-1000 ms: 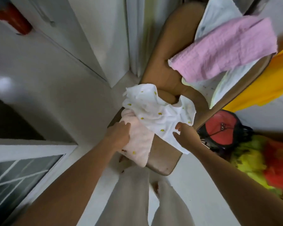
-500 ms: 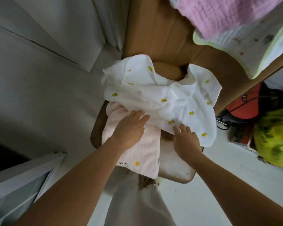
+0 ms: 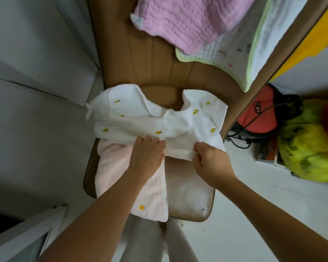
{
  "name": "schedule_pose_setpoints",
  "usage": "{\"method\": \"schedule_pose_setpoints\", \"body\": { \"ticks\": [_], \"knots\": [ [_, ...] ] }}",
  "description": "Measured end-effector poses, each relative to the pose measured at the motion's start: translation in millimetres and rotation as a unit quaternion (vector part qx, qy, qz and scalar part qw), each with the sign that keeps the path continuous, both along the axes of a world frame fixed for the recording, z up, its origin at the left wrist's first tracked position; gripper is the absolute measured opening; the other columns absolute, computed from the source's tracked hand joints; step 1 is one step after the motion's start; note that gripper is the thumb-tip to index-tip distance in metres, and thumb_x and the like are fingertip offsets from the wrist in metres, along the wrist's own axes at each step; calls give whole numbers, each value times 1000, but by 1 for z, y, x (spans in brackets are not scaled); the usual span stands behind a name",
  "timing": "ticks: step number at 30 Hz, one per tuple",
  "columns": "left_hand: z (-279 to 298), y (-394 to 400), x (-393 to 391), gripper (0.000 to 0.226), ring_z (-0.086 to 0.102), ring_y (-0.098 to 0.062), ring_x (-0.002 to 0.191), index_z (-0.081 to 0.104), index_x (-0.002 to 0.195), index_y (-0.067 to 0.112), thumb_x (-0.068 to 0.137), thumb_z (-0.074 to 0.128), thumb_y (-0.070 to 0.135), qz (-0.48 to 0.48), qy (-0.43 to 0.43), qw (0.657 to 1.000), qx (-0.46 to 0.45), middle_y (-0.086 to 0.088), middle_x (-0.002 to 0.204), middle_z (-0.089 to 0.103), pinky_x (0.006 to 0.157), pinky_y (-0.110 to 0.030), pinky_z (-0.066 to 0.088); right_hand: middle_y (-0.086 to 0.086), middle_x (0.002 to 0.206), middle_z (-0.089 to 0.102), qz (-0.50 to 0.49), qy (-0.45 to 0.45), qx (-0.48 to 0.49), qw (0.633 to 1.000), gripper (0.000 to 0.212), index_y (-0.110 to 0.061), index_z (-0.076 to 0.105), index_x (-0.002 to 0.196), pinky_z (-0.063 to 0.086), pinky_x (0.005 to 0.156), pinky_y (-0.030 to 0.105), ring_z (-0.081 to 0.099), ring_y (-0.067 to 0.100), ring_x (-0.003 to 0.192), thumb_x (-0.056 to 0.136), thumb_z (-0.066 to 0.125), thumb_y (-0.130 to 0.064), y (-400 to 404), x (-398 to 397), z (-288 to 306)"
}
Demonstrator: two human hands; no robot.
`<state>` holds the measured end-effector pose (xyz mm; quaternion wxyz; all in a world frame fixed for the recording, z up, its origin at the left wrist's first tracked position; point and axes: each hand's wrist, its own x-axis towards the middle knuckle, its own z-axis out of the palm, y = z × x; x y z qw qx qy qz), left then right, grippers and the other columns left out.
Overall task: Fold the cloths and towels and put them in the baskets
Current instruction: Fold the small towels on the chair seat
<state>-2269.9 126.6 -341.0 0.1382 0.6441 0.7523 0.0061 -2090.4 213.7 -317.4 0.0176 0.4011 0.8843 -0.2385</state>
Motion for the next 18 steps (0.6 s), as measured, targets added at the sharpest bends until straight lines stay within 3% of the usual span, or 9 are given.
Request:
{"method": "schedule_pose_setpoints", "body": {
  "ticks": [2,4,6,9,11,13,14,16,18],
  "knots": [
    [23,7,3,26,58,-22,56,64,66,21,52,84,13,2,6,1000,-2,4,58,58,53,-28,43,-3,61,51,56,-22,53,997,18,-17,46,71,19,41,21,50,20,49,81,45,-31,5,11,23],
    [48,9,4,29,57,-18,51,66,62,21,47,87,8,2,0,1000,-17,5,53,57,46,-25,43,-3,66,55,111,-56,54,991,20,-18,53,77,31,42,22,57,20,53,80,57,-37,9,22,46],
    [69,7,3,32,58,-16,48,69,59,23,41,90,7,-11,-6,1000,-28,7,51,58,46,-23,45,0,81,61,135,-88,14,987,19,-17,55,90,45,52,31,63,25,67,85,59,-35,11,27,71],
    [91,1,8,35,61,-14,48,74,61,27,38,92,9,-52,-13,998,-33,7,54,64,49,-21,52,-1,97,61,118,-124,-18,985,13,-19,53,101,48,68,33,63,26,83,92,51,-29,5,38,94],
    [103,-3,14,29,69,-16,69,78,84,26,62,85,9,-62,-39,996,-47,6,79,73,65,-25,55,0,100,60,83,-154,0,985,13,-19,54,102,49,69,32,61,24,87,92,53,-27,4,55,104],
    [109,-9,20,31,63,-18,104,67,118,25,92,56,13,-38,-55,993,-101,4,115,68,91,-29,48,3,104,60,50,-207,6,977,19,-16,55,107,46,76,32,59,24,93,91,53,-26,7,78,109],
    [111,-11,24,34,60,-18,110,63,124,25,96,48,13,-36,-56,990,-127,4,121,65,95,-30,46,3,105,62,35,-234,4,972,20,-16,54,109,44,81,32,59,24,95,91,52,-25,9,91,111],
    [115,-10,35,34,61,-19,104,66,119,25,97,43,13,-34,-47,989,-138,1,116,66,90,-30,48,5,104,65,-6,-255,-11,967,20,-15,51,110,42,83,32,60,27,93,91,49,-21,12,110,116],
    [119,-5,50,31,62,-19,95,68,110,20,95,43,11,-32,-42,988,-143,-1,106,68,81,-28,48,8,102,65,-47,-244,-20,968,19,-13,49,109,39,77,32,61,31,91,91,50,-19,16,123,121]
  ]
}}
